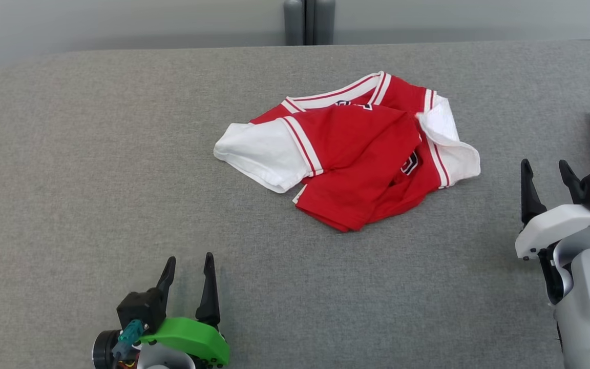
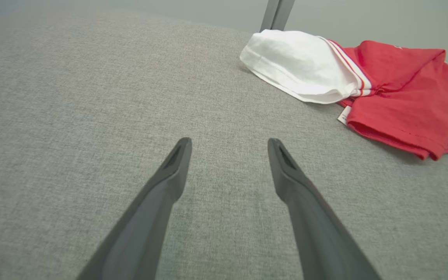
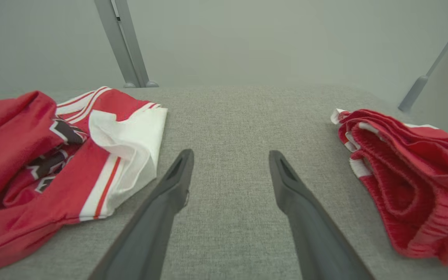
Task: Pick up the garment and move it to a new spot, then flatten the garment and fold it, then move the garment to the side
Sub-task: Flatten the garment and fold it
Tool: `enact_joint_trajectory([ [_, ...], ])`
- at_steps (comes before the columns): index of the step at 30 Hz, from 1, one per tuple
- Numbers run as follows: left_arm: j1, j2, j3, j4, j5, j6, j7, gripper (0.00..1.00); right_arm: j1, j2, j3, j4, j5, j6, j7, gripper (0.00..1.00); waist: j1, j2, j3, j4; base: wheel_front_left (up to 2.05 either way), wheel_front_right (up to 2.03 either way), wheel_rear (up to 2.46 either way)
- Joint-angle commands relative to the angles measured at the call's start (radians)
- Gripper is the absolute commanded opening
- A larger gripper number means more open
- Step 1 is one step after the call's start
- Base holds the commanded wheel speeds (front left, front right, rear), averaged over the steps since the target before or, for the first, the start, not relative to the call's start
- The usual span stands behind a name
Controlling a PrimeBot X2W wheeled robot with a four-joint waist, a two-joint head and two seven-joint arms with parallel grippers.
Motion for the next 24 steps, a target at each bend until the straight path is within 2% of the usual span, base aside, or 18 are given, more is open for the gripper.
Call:
enact_joint_trajectory([
  [1, -0.018, 0.003, 0.002, 0.002, 0.002, -0.006, 0.000, 1.00, 0.014, 0.003, -0.004, -0.009, -0.011, -0.002, -0.002, 1.00, 0.0000, -0.0001, 0.000, -0.016, 0.00, 0.00, 0.00],
  [6, -0.014, 0.003, -0.010, 0.002, -0.006, -0.005, 0.000, 1.00, 0.041, 0.032, 0.022, -0.046, -0.020, -0.002, -0.002, 1.00, 0.0000, -0.0001, -0.009, -0.015, 0.00, 0.00, 0.00],
  [16, 0.002, 0.003, -0.038, -0.020, -0.011, 0.000, 0.000, 1.00, 0.098, 0.075, 0.153, -0.151, 0.006, -0.002, -0.002, 1.00, 0.0000, -0.0001, -0.010, 0.017, 0.00, 0.00, 0.00],
  [20, -0.012, 0.003, -0.055, -0.030, -0.016, 0.001, 0.000, 1.00, 0.118, 0.087, 0.258, -0.164, 0.037, -0.002, -0.002, 1.00, 0.0000, -0.0001, 0.002, 0.028, 0.00, 0.00, 0.00],
  [24, -0.029, 0.003, -0.073, -0.033, -0.022, 0.003, 0.000, 1.00, 0.127, 0.090, 0.403, -0.140, 0.120, -0.002, -0.002, 1.00, 0.0000, -0.0001, 0.015, 0.041, 0.00, 0.00, 0.00],
])
